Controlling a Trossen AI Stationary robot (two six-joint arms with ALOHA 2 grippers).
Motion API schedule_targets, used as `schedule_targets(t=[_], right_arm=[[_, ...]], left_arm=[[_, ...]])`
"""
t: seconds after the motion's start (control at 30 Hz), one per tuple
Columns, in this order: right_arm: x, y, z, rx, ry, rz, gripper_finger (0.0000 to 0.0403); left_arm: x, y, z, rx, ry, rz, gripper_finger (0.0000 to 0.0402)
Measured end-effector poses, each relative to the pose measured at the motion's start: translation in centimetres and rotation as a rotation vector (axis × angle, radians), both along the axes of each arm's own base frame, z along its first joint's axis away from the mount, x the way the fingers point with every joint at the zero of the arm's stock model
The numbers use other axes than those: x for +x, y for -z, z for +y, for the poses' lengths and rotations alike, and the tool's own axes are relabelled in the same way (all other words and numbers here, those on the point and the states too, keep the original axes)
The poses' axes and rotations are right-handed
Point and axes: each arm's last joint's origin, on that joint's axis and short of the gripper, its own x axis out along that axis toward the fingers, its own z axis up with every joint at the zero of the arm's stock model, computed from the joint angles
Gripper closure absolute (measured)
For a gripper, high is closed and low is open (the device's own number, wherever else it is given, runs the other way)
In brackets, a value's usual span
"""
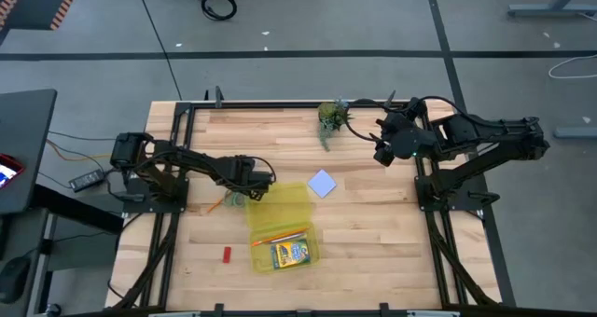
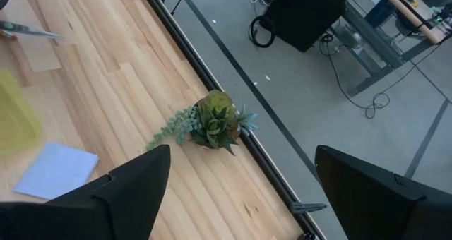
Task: Pack school essentials
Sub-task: Put the green scissors into the yellow supply box
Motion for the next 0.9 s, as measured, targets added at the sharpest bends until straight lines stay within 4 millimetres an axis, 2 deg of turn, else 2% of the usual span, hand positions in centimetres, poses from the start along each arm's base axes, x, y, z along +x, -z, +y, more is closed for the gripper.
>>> schedule_targets(t=[0.5, 0.9], right_arm=[[0.0, 0.0, 0.0, 0.005, 0.006, -0.007, 0.0044], [0.0, 0.0, 0.0, 0.005, 0.006, -0.008, 0.0044]], left_arm=[[-0.1, -0.1, 0.0, 0.002, 0.016, 0.008, 0.0275], [-0.8, -1.7, 0.1, 0.016, 0.023, -0.025, 0.0278]])
